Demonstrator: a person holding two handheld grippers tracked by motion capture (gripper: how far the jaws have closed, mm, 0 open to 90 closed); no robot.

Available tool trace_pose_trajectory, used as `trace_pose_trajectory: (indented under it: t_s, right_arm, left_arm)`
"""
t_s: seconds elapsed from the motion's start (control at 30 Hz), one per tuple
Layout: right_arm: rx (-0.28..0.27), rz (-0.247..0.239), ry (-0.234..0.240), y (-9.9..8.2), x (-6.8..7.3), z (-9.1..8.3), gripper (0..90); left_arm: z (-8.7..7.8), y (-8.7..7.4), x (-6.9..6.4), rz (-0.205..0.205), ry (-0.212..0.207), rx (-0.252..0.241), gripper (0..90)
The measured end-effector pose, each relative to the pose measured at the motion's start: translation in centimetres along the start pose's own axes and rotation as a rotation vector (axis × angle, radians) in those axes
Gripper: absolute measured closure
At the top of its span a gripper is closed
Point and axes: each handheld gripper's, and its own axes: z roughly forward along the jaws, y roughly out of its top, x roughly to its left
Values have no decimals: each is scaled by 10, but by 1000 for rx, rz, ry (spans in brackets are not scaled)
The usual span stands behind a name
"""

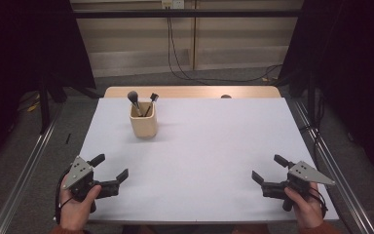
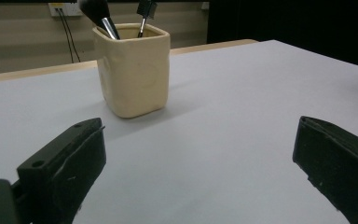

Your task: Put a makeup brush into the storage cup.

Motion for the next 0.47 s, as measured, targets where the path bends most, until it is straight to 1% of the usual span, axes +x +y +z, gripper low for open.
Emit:
trace_pose_trajectory:
  t_s: [0.03, 0.07, 0.23, 0.3, 0.33, 0.47]
  right_arm:
    - [1, 0, 0, 0, 0, 0, 0]
    - [3, -5, 0, 0, 0, 0, 0]
    - [0, -1, -2, 0, 0, 0, 0]
    - [4, -8, -2, 0, 0, 1, 0]
    - [10, -6, -2, -1, 1, 2, 0]
    - [13, -13, 4, -1, 2, 4, 0]
  left_arm:
    - [-2, -1, 0, 6, 12, 6, 27]
    - [-4, -1, 0, -2, 19, 4, 28]
    - [-6, -2, 2, -20, 15, -7, 27]
    - [-5, -1, 2, -12, 15, -4, 28]
    - [-5, -1, 2, -17, 11, -6, 28]
    - [-3, -1, 2, -8, 8, -5, 28]
